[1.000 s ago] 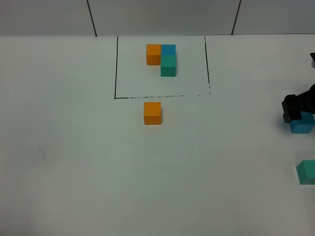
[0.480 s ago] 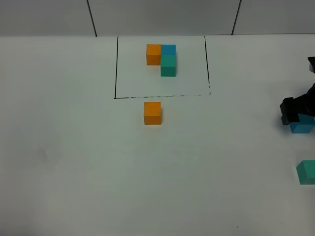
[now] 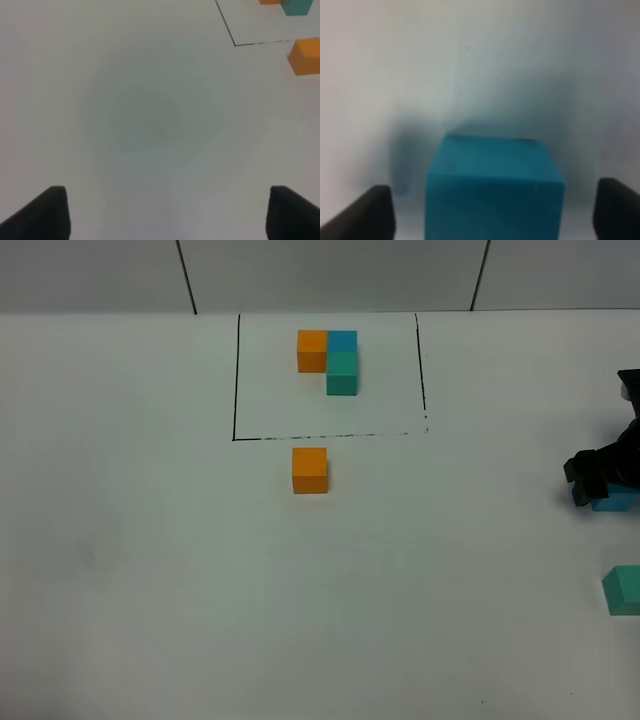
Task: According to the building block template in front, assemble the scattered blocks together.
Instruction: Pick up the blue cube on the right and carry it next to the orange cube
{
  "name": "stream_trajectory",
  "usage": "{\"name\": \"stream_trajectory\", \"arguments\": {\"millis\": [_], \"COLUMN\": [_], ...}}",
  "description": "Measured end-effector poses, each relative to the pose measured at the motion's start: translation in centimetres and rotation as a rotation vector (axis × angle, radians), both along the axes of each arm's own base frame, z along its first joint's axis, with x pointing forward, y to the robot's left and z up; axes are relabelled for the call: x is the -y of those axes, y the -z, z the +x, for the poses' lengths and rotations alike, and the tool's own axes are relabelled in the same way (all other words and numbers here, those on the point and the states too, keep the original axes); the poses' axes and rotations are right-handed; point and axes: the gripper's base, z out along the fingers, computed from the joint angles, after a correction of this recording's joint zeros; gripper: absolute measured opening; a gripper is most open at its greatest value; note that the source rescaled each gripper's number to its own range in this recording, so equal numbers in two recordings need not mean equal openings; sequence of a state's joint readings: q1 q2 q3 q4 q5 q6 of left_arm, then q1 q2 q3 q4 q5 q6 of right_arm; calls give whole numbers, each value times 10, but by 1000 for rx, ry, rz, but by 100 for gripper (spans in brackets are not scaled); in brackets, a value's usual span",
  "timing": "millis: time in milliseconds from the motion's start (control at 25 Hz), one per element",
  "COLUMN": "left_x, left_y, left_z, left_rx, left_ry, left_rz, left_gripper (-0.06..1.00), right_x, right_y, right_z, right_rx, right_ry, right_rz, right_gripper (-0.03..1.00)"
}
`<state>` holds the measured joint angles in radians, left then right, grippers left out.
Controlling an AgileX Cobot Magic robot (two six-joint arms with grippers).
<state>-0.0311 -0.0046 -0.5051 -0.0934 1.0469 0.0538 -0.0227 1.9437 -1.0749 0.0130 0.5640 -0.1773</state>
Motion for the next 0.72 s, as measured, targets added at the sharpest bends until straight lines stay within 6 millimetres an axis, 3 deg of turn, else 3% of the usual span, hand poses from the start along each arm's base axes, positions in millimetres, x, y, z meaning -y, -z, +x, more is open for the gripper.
{"name": "stream_trajectory", "arguments": {"millis": [120,160,320,440,720], "left_x": [0,0,0,0,0], "left_y": [0,0,0,0,0], "left_z": [0,0,0,0,0], "left_rx": [0,0,0,0,0], "left_ry": [0,0,0,0,0], "left_rz": [0,0,0,0,0], "left_gripper": [78,78,78,78,78], "right_x": [0,0,-4,-27,-130], "right_y": [0,0,-6,-23,-56], "right_z": [0,0,5,16,15], "right_rx": [1,1,1,21,5], "right_ry": [0,1,-29,-179,-900], "right_rz": [0,1,-7,-37,-145], "right_gripper": [10,0,2,2,2]}}
